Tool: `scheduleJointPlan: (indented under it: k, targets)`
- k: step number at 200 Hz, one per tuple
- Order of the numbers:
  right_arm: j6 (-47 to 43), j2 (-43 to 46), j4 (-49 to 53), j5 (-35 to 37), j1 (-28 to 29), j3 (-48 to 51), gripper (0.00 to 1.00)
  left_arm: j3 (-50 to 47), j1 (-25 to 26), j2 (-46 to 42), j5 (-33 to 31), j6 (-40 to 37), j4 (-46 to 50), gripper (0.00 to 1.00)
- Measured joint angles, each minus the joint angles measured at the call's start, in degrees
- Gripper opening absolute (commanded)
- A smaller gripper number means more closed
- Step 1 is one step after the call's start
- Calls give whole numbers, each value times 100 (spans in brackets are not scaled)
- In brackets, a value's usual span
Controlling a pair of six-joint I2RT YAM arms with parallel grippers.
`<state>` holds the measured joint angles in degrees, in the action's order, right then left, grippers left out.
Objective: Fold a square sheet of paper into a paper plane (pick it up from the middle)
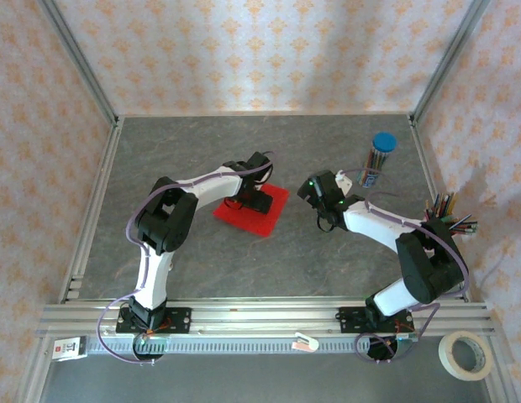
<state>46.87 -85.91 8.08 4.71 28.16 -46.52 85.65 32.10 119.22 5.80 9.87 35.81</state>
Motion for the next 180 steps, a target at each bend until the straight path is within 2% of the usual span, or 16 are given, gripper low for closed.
scheduleJointPlan:
  k: [36,112,180]
  targets:
    - [0,-17,2,-4,0,0,100,-28,7,-125,-37,101,212,95]
    - [-2,-90,2,-20,0,-9,100,-470,92,-326,59,334,190,95]
    - [0,-138,2,-20,0,-39,100,-702,92,-422,79,356,-61,80]
